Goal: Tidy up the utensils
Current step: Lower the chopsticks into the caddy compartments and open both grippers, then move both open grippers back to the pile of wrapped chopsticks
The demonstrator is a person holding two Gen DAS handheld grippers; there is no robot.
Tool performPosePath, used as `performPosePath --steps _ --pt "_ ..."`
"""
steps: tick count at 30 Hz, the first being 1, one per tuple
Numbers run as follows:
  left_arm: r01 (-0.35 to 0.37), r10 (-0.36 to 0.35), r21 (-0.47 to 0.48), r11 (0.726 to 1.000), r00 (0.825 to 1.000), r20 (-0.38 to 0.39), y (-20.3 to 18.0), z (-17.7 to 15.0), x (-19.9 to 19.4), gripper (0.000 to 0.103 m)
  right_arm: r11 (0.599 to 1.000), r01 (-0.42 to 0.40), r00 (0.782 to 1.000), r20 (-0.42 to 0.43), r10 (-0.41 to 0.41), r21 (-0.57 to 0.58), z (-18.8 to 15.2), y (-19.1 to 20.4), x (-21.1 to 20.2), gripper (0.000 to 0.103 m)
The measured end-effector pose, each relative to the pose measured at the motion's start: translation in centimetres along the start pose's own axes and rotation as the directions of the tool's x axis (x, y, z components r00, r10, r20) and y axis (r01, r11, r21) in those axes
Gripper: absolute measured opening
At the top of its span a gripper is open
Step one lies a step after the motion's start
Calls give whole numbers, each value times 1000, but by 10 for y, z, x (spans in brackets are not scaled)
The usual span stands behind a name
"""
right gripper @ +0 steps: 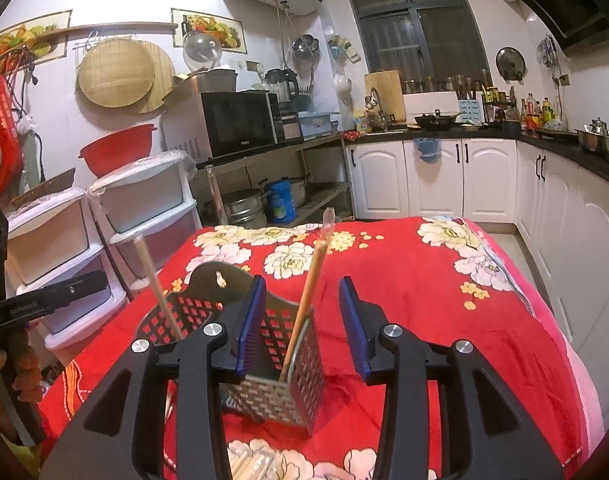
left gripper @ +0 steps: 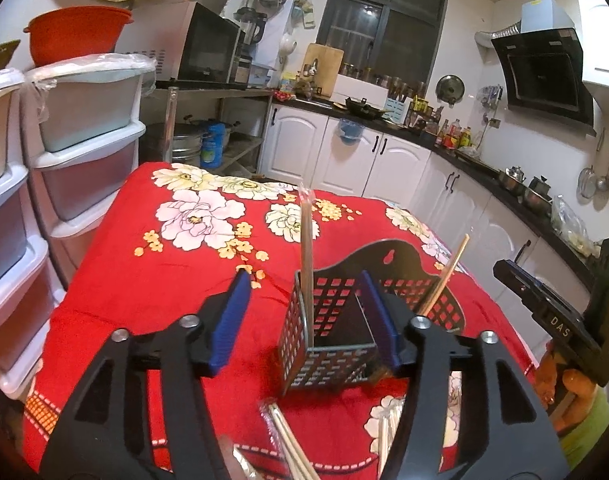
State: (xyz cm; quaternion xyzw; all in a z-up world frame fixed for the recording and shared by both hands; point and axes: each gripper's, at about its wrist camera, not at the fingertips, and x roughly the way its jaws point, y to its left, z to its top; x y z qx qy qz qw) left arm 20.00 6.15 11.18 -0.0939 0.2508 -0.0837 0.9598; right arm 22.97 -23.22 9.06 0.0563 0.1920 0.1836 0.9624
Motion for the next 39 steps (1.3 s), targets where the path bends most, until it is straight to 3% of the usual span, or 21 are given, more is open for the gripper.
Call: performPosePath --steps 5,10,26,39 --pt "-3 3 6 1000 1000 0 0 -10 -9 68 1000 -4 1000 -19 4 -5 -9 0 -9 42" --pt "8 -8 4 1000 1000 -9 -2 -22 -19 78 1000 -14 999 -50 14 -15 -19 2 -18 44" --pt "-12 9 -40 999 997 -78 13 -62 -31 80 997 -55 982 -183 45 -54 -61 17 -28 45" --pt "1 -18 -85 996 979 -201 25 -101 -20 80 995 -88 948 -312 68 -49 -98 23 -20 45"
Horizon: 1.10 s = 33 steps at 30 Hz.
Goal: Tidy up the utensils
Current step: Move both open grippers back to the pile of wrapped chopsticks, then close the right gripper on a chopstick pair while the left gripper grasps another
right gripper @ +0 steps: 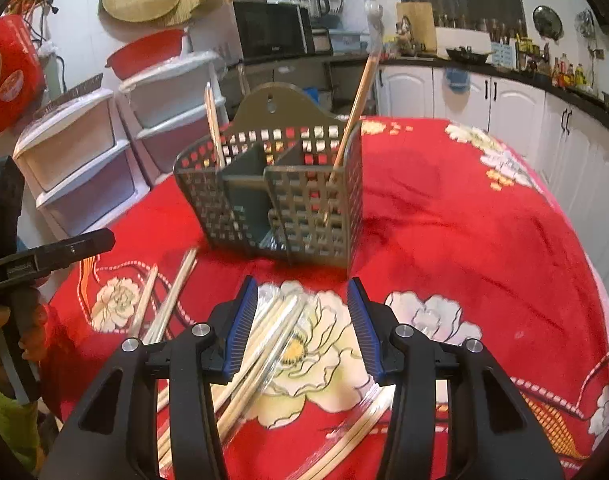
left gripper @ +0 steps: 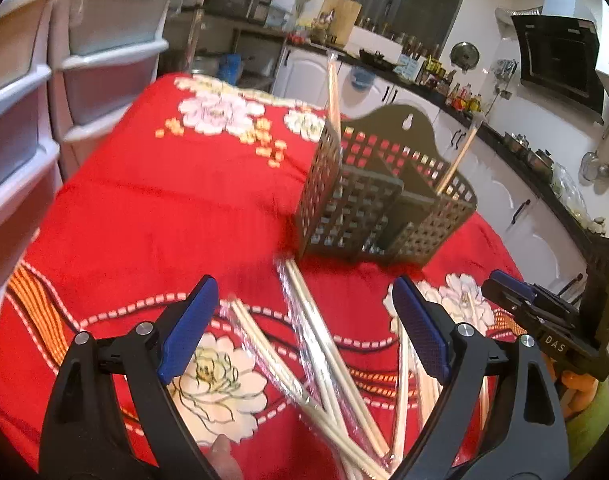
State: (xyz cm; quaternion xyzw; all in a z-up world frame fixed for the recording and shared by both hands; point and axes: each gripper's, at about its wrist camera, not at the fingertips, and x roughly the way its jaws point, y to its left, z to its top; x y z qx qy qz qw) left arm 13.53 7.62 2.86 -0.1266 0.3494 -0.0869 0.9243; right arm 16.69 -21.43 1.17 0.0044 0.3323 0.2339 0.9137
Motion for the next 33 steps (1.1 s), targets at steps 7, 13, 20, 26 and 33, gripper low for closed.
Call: performPosePath --steps 7,13,20,26,33 --pt "20 -21 -9 1000 998 -63 4 -14 10 64 999 -32 997 -76 32 5 -11 6 17 42" --pt "39 -41 -17 999 992 -117 3 -23 22 51 999 -49 990 -132 50 14 -18 9 34 35" --pt "61 -70 -51 997 979 -191 5 -18 46 39 999 -52 982 -179 53 12 -20 11 53 29" --pt "66 -80 -71 995 972 -222 4 -5 66 35 997 -58 975 -213 66 43 -17 7 72 26" --pt "35 -55 -87 996 970 -236 8 6 85 34 997 -54 974 -218 65 54 -6 1 86 23"
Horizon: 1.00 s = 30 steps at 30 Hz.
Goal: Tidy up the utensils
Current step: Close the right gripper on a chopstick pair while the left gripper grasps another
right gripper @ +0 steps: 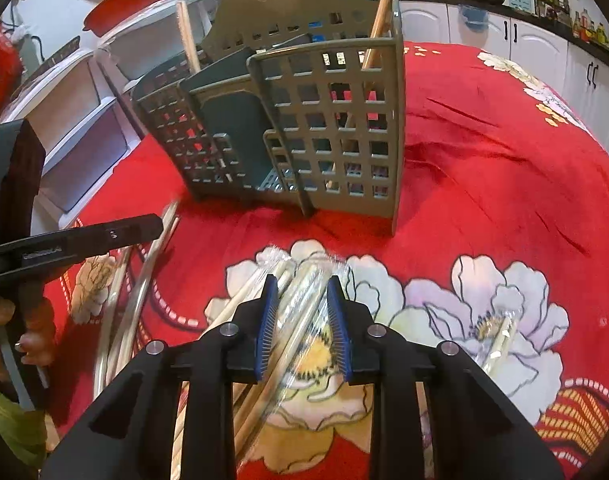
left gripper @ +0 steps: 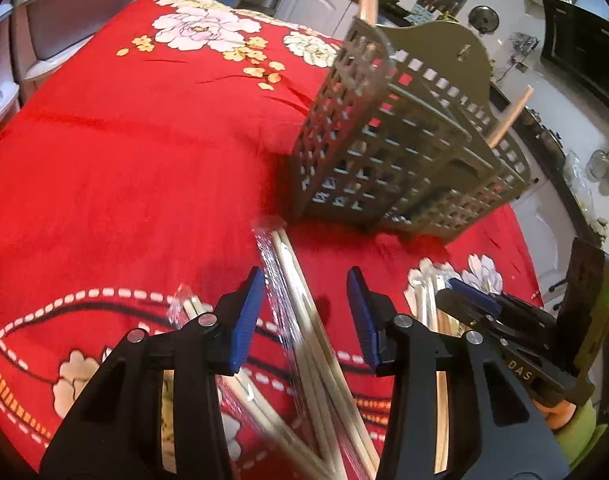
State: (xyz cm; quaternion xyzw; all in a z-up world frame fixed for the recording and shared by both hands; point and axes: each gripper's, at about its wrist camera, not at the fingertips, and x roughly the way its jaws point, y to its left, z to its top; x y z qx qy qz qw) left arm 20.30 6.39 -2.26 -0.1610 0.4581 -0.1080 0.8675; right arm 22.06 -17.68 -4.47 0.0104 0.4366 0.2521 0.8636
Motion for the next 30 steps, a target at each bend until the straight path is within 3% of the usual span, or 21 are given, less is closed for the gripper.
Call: performPosePath --steps 3,10,17,30 --pt "-8 8 -16 1000 1000 -6 4 4 6 34 1000 1 1000 2 -1 -3 5 0 3 18" --pt "-28 28 -38 999 1000 -9 9 11 12 15 1000 -2 1000 29 3 -21 11 1 1 1" --pt "-21 22 -38 999 1000 18 11 18 2 3 1000 -23 998 67 22 12 14 -8 -15 1" --pt "21 -19 -10 1000 990 136 0 23 -47 1 995 26 995 97 -35 94 3 -46 -38 1"
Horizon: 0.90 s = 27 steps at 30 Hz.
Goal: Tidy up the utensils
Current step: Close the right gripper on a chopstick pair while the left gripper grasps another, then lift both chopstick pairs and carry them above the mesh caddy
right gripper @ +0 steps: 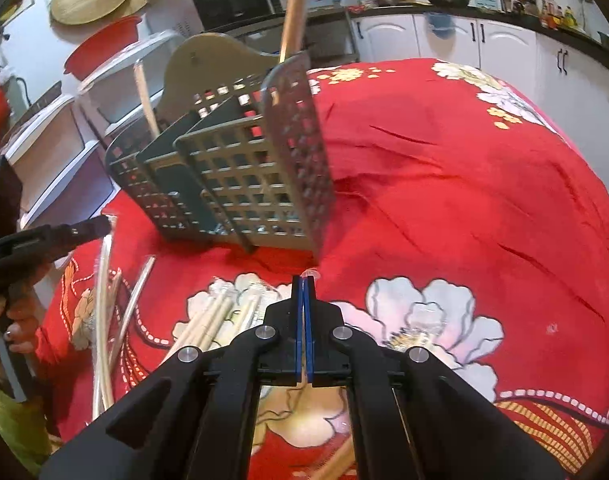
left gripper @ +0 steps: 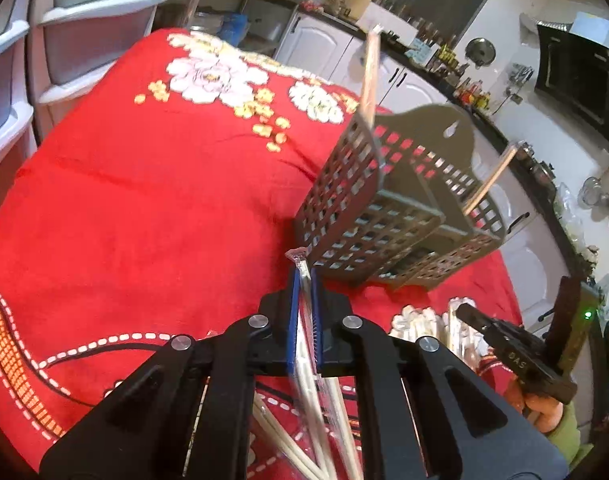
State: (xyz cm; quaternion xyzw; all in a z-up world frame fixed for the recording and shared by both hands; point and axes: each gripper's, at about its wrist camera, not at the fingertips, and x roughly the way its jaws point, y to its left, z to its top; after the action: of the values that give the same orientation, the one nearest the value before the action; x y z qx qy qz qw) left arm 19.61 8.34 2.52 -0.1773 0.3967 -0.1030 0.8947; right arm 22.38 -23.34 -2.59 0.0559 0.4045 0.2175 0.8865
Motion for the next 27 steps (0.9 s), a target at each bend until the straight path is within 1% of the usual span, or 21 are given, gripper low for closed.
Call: performPosePath --steps 2,5,9,10,12,14,16,18,19,21,22,23,27 --pt "1 -1 12 1000 1000 17 -5 3 -4 1 1000 -3 1000 2 3 6 0 -3 -2 1" --pt "0 -1 36 999 999 42 -13 6 -12 1 1000 5 999 -42 -4 18 -1 -7 3 1" --pt "9 -12 57 998 998 57 -21 8 -19 1 999 13 996 -90 -9 46 -4 -10 11 2" --pt "10 -14 59 998 998 60 -23 8 -21 1 998 14 995 -100 -9 55 -4 -10 12 4" --pt "14 -19 65 998 998 66 -26 9 -23 1 998 20 993 -115 -12 67 -4 -11 15 10" --pt "18 -23 70 997 997 74 -30 10 -27 1 997 23 992 -123 -14 73 -3 -10 17 21" --pt "25 -31 77 997 996 82 -34 12 -31 1 997 23 991 -132 -13 71 -2 -8 21 25" --pt "29 -37 85 996 995 92 -37 14 -35 1 998 42 990 -136 -35 46 -1 -4 25 26" --pt "33 -42 89 995 994 98 -40 16 -37 0 998 51 990 -134 -45 37 0 -2 27 25" --pt "39 -49 96 995 993 108 -44 18 -41 0 998 65 991 -122 -63 13 2 2 28 12" --pt "39 -51 103 994 992 115 -47 21 -44 0 998 61 992 -115 -60 6 3 4 27 3" --pt "40 -53 109 993 991 121 -49 23 -46 0 998 62 992 -108 -62 1 4 6 27 1" --pt "39 -57 134 990 989 138 -57 28 -53 0 1000 9 998 -64 -10 -9 11 11 12 1"
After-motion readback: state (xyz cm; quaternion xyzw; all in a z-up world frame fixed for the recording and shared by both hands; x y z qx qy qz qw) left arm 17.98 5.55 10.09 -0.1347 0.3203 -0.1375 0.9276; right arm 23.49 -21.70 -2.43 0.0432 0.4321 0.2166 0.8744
